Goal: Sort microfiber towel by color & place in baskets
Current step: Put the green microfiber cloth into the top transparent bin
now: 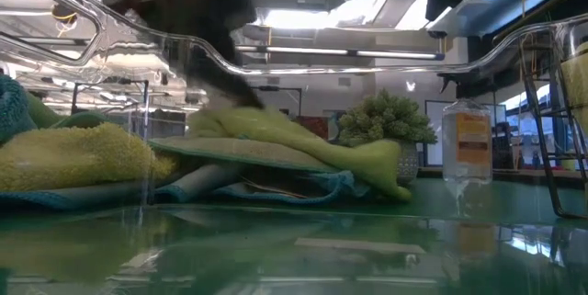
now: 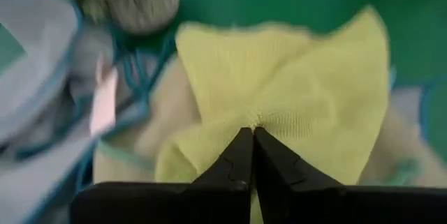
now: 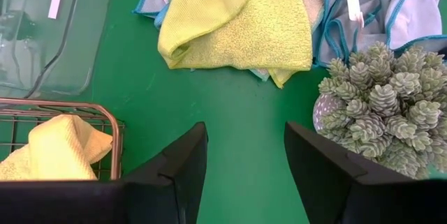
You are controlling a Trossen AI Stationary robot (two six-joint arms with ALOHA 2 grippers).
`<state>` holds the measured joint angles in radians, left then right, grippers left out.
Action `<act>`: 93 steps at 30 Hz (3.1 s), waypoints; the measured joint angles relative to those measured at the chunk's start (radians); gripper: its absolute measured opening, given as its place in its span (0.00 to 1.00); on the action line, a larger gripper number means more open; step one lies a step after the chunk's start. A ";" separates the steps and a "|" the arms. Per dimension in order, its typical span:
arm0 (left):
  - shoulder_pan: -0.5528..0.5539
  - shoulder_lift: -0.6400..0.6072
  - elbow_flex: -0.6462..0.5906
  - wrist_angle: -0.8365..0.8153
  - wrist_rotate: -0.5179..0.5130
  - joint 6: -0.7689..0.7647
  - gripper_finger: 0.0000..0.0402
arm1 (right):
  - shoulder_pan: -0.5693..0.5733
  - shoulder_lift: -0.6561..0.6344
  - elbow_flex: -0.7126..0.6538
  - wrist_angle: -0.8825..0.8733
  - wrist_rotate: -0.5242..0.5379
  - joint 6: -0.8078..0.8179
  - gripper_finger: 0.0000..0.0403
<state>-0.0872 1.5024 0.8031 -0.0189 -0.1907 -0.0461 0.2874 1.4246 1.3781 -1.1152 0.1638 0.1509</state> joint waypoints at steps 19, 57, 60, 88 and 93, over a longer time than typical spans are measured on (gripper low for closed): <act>0.079 -0.179 0.298 -0.266 0.023 0.084 0.00 | 0.000 0.000 0.001 0.008 -0.001 0.000 0.47; 0.402 -0.685 0.301 -0.419 -0.194 0.039 0.00 | 0.000 0.000 0.001 0.018 0.000 0.000 0.47; 0.404 -0.663 0.300 -0.544 -0.195 -0.007 0.00 | 0.000 0.000 0.001 0.018 0.000 0.000 0.47; 0.404 -0.231 0.300 -0.803 -0.236 -0.075 0.00 | 0.000 0.000 0.001 0.019 0.000 0.000 0.47; 0.412 -0.165 0.300 -0.860 -0.192 -0.051 0.00 | 0.000 0.000 0.001 0.019 0.000 0.000 0.47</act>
<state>0.3244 1.3371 1.1034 -0.8788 -0.3830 -0.0975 0.2874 1.4246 1.3788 -1.0965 0.1638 0.1509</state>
